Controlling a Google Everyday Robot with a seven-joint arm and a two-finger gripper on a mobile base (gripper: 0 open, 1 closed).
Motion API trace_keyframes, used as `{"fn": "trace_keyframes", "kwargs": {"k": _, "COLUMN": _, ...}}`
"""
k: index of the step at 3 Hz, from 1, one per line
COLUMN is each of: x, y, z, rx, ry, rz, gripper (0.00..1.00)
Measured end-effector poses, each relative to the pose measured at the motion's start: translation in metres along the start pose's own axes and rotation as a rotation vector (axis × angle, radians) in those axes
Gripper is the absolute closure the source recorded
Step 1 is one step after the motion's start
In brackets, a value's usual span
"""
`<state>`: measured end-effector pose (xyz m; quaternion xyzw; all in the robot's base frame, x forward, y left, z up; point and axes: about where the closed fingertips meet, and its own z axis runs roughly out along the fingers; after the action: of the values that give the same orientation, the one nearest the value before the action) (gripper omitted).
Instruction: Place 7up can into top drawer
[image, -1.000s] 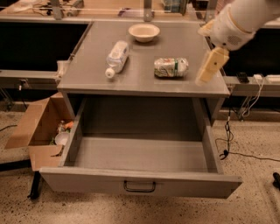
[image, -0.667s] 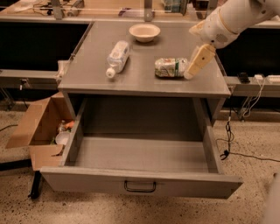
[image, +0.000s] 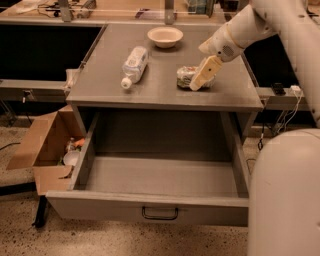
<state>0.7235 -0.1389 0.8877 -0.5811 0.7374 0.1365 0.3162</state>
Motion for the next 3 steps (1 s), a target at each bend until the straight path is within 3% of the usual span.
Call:
{"fn": "trace_keyframes", "kwargs": {"k": 1, "x": 0.012, "y": -0.005, "z": 0.028, "rx": -0.038, "ry": 0.036, "rz": 0.051, "gripper": 0.18}}
{"fn": "trace_keyframes", "kwargs": {"k": 2, "x": 0.023, "y": -0.005, "z": 0.050, "rx": -0.071, "ry": 0.091, "rz": 0.062, "gripper": 0.42}}
{"fn": "trace_keyframes", "kwargs": {"k": 3, "x": 0.023, "y": -0.005, "z": 0.049, "rx": -0.072, "ry": 0.097, "rz": 0.061, "gripper": 0.65}}
